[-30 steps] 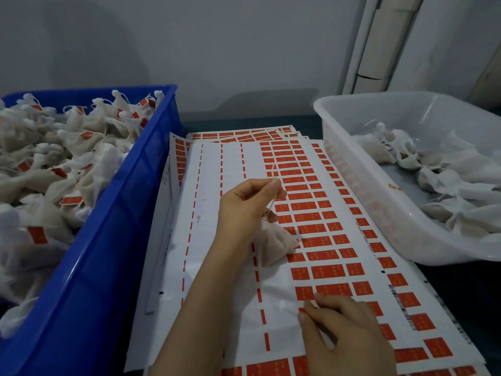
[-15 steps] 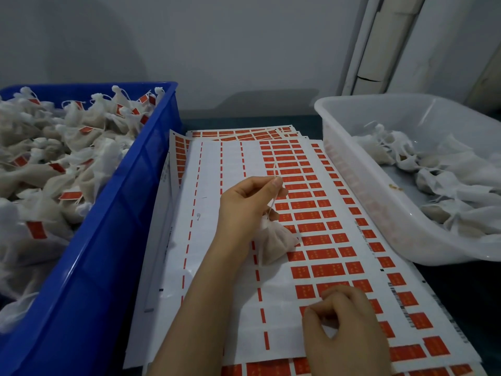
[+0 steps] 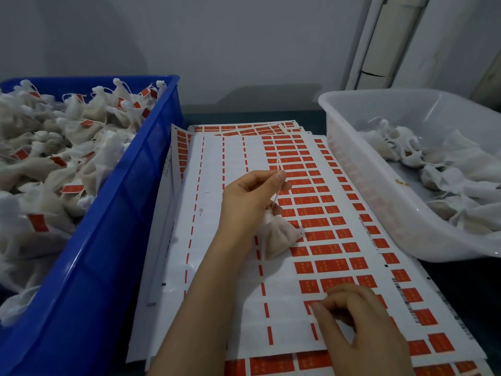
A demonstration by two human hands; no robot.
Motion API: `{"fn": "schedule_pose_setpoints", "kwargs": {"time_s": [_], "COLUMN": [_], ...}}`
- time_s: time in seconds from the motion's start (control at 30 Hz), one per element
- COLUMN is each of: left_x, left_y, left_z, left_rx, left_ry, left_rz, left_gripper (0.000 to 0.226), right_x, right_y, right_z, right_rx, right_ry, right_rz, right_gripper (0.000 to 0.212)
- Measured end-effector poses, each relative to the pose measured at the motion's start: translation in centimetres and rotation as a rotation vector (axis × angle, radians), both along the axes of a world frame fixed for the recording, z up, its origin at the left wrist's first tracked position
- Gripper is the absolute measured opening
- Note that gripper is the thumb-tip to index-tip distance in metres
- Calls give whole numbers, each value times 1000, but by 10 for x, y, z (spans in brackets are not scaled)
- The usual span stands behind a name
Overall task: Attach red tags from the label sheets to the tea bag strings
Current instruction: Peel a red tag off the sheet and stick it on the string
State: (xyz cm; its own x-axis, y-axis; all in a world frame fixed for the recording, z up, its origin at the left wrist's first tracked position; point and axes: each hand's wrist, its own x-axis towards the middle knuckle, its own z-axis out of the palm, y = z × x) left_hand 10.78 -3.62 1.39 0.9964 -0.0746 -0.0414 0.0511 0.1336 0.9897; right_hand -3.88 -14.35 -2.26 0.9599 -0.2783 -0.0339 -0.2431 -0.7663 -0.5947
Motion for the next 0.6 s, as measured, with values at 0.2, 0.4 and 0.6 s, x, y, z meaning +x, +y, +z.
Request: {"fn": "schedule_pose_setpoints", "kwargs": {"time_s": [0.2, 0.4, 0.6], "left_x": [0, 0, 0], "left_y": [-1, 0, 0], "left_z": [1, 2, 2], "left_rx": [-7, -16, -61], "left_ry": [4, 15, 15], "left_rz": [-11, -46, -69], "left_gripper": [6, 17, 20], "right_x": [-3, -8, 2], "right_y": [-13, -31, -44], "right_z": [6, 27, 43], "right_rx": [301, 533, 591], "right_ry": [-15, -201, -448], "right_rz": [-176, -384, -355], "right_gripper": [14, 8, 21]}}
